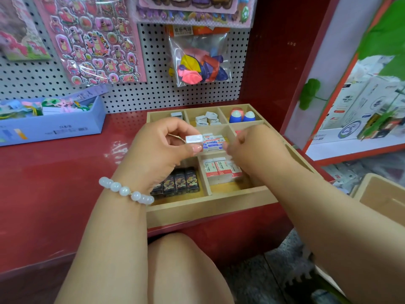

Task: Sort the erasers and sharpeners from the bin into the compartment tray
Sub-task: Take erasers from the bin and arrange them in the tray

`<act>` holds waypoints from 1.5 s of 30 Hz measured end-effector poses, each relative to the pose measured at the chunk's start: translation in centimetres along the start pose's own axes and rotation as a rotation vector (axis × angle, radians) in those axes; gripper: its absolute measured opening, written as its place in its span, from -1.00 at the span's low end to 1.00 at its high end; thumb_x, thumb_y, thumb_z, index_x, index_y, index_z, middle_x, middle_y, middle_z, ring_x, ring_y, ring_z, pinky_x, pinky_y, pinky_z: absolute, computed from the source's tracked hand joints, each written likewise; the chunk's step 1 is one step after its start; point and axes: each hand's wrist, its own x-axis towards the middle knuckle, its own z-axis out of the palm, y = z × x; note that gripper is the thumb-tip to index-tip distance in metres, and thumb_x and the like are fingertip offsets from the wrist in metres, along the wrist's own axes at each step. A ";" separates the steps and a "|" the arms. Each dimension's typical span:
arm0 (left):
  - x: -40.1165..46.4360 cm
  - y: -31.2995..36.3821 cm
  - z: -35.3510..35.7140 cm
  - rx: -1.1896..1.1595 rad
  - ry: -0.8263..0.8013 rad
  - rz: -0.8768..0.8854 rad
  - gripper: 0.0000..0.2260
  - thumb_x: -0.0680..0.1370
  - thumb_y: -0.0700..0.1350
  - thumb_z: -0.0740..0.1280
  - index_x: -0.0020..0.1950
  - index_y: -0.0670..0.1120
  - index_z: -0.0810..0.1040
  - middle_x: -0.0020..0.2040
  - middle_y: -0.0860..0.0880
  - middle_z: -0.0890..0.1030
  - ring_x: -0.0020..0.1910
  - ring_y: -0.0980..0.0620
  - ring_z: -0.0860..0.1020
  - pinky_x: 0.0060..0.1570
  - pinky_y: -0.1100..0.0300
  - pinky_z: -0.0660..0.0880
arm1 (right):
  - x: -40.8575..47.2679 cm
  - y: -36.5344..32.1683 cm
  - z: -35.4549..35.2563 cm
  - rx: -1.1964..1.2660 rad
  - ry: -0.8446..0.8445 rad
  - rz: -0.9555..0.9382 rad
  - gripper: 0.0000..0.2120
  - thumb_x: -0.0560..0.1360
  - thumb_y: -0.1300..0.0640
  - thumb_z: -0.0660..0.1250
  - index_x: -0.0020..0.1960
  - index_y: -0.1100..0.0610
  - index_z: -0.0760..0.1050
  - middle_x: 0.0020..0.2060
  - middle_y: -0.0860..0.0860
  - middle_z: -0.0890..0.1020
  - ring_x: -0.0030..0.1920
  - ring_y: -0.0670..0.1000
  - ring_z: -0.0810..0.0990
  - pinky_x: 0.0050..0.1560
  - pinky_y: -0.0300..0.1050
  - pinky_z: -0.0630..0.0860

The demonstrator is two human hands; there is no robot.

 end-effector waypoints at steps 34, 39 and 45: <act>0.1 0.4 2.7 0.557 -0.372 -0.134 -0.65 0.53 -0.22 0.19 0.10 0.15 0.63 -0.09 0.15 0.62 -0.21 0.19 0.54 -0.21 0.40 0.43 | -1.8 3.9 -0.5 -0.121 0.189 -0.286 -0.85 0.41 -0.06 0.42 -0.19 0.02 0.65 -0.29 -0.08 0.63 -0.25 -0.10 0.54 -0.33 -0.28 0.39; 0.2 0.4 2.7 0.554 -0.395 -0.173 -0.70 0.55 -0.16 0.20 0.15 0.11 0.62 0.06 0.24 0.50 0.16 0.26 0.41 0.19 0.30 0.30 | -1.5 4.2 -0.1 -0.211 0.040 -0.305 -0.87 0.45 -0.04 0.39 -0.10 -0.01 0.66 -0.16 -0.07 0.66 -0.07 -0.07 0.56 -0.12 -0.18 0.46; -0.1 1.1 3.2 0.550 -0.348 -0.117 -0.71 0.56 -0.11 0.21 0.21 0.13 0.58 0.04 0.20 0.59 -0.16 0.31 0.49 -0.13 0.39 0.40 | -0.7 3.9 -0.8 -0.322 -0.061 -0.371 -0.85 0.49 -0.07 0.33 -0.04 -0.06 0.64 -0.10 -0.10 0.60 0.06 -0.07 0.49 0.03 -0.17 0.46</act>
